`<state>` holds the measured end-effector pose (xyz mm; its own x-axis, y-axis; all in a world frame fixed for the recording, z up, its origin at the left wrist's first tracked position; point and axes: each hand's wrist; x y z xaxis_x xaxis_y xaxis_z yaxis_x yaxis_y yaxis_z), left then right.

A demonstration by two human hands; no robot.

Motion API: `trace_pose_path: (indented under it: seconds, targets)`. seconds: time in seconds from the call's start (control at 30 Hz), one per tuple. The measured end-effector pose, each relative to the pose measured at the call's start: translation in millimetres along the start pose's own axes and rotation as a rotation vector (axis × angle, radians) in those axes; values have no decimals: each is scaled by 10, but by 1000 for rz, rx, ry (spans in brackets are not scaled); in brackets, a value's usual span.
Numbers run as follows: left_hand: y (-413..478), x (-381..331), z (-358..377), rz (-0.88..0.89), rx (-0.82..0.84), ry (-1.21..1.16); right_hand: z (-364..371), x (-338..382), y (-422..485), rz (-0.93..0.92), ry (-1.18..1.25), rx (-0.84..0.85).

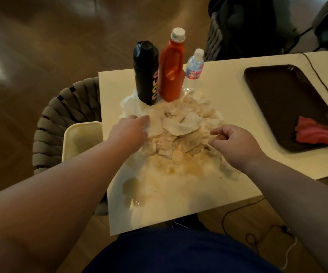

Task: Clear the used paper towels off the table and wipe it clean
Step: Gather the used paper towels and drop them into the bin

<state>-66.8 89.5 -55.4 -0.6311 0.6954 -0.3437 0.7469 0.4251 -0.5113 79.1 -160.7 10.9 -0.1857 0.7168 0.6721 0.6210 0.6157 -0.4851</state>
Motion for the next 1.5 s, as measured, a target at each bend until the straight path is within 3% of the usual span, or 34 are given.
trace_pose_path:
  seconds: [0.17,0.57,0.67,0.83,1.0,1.2,1.5]
  targets:
    - [151,-125,47,-30,-42,116,-91,-185,-78,31,-17,-33]
    - [131,-139,-131,26,-131,-28,12,-132,111,17,-104,-2]
    - [18,-162,-230,63,-223,-44,102,-22,289,-18,-255,-1]
    - [-233,-205,-365,103,-296,-75,305,168,619,-43,-711,40]
    - [-390,-206,-368,115,-313,-158,414,176,833,11,-908,88]
    - [-459,-156,-348,95,-351,-177,363,235,913,11,-751,34]
    - [-557,75,-532,20,-428,-206,204,679,745,-156,-282,-30]
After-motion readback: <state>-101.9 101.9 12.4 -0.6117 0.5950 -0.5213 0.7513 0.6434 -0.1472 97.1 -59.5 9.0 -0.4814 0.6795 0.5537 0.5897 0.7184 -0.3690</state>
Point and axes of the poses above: each hand's wrist, its own y-axis towards the middle knuckle, its own z-axis out of the palm, x = y × z, and after that the axes turned 14 degrees about x, right-handed
